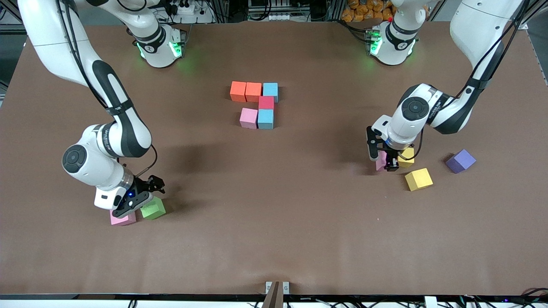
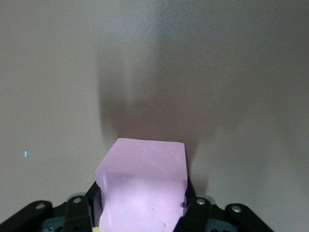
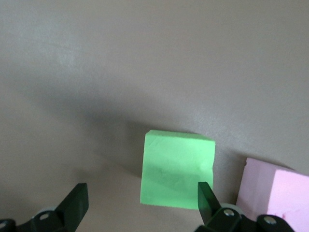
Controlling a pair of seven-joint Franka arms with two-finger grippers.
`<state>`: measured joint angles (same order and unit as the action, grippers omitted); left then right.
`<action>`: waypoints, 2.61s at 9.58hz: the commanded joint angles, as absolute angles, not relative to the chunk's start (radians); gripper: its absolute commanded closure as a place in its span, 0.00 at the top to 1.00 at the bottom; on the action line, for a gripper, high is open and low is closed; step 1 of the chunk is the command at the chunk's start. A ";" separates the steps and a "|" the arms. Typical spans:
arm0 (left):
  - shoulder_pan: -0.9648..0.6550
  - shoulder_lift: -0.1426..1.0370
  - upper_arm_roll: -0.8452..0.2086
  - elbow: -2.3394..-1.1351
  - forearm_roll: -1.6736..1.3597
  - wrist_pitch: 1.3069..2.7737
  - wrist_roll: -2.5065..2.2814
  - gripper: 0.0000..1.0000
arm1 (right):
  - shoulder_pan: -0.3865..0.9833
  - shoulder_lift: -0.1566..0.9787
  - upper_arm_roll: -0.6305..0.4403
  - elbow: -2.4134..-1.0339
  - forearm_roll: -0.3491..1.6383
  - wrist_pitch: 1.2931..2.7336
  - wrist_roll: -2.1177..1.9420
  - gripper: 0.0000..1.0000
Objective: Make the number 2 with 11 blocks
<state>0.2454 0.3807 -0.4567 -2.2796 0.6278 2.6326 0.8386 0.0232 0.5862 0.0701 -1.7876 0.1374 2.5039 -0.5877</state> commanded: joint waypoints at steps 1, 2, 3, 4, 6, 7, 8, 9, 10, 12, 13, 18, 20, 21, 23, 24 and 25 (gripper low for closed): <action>0.265 0.377 -0.472 -2.276 0.660 2.646 0.764 0.00 | 0.025 0.635 0.069 -1.714 0.114 2.500 -0.592 1.00; 0.265 0.361 -0.506 -2.275 0.649 2.643 0.711 0.00 | 0.023 0.643 0.069 -1.703 0.095 2.503 -0.594 1.00; 0.264 0.351 -0.537 -2.275 0.641 2.635 0.662 0.00 | 0.023 0.656 0.069 -1.691 0.094 2.506 -0.594 1.00; 0.261 0.341 -0.567 -2.273 0.640 2.632 0.611 0.00 | 0.020 0.667 0.069 -1.690 0.095 2.526 -0.594 1.00; 0.250 0.316 -0.647 -2.225 0.554 2.544 0.571 0.00 | 0.014 0.693 0.069 -1.683 0.095 2.540 -0.595 1.00; 0.230 0.302 -0.676 -2.183 0.478 2.470 0.571 0.00 | 0.012 0.699 0.069 -1.680 0.095 2.540 -0.597 1.00; 0.189 0.293 -0.684 -2.134 0.404 2.398 0.571 0.00 | 0.011 0.709 0.069 -1.678 0.095 2.540 -0.600 1.00; 0.146 0.285 -0.684 -2.091 0.346 2.343 0.568 0.00 | 0.009 0.709 0.069 -1.678 0.097 2.540 -0.601 1.00; 0.111 0.284 -0.684 -2.059 0.292 2.312 0.565 0.00 | 0.011 0.710 0.069 -1.678 0.097 2.540 -0.601 1.00; 0.031 0.281 -0.683 -1.970 0.217 2.205 0.549 0.00 | 0.011 0.712 0.069 -1.677 0.097 2.540 -0.600 1.00; -0.009 0.281 -0.678 -1.923 0.195 2.145 0.546 0.00 | 0.011 0.712 0.069 -1.677 0.098 2.540 -0.600 0.93; -0.289 0.313 -0.563 -1.746 0.166 1.987 0.411 0.00 | 0.012 0.712 0.069 -1.657 0.097 2.536 -0.594 0.50; -0.407 0.334 -0.543 -1.701 0.169 1.973 0.355 0.00 | 0.017 0.703 0.069 -1.651 0.098 2.507 -0.592 0.34; -0.470 0.354 -0.517 -1.674 0.176 1.973 0.347 0.00 | 0.018 0.700 0.069 -1.634 0.098 2.470 -0.592 0.29; -0.601 0.377 -0.424 -1.629 0.176 1.971 0.341 0.00 | 0.020 0.699 0.069 -1.582 0.100 2.366 -0.583 0.26; -0.609 0.385 -0.420 -1.626 0.173 1.973 0.339 0.00 | 0.021 0.698 0.069 -1.572 0.100 2.350 -0.577 0.25; -0.620 0.394 -0.417 -1.612 0.176 1.971 0.328 0.00 | 0.023 0.695 0.069 -1.572 0.100 2.344 -0.568 0.25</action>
<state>-0.5996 0.3696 -0.4355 -1.6610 0.1849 2.0005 0.3437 0.0220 0.6923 0.0651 -1.5931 0.1118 2.3689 -0.5926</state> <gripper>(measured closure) 0.396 0.445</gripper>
